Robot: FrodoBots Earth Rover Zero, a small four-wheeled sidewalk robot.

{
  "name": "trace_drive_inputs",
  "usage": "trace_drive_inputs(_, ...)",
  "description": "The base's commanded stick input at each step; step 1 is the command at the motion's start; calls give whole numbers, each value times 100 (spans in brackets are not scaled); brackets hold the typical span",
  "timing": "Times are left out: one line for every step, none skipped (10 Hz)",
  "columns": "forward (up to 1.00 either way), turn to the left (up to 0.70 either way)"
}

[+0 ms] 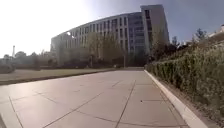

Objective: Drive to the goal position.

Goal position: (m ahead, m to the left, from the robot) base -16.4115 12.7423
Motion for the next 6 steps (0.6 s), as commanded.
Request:
trace_drive_inputs(4, 0)
trace_drive_inputs(4, 0)
trace_drive_inputs(4, 0)
trace_drive_inputs(4, 0)
trace_drive_inputs(4, 0)
trace_drive_inputs(4, 0)
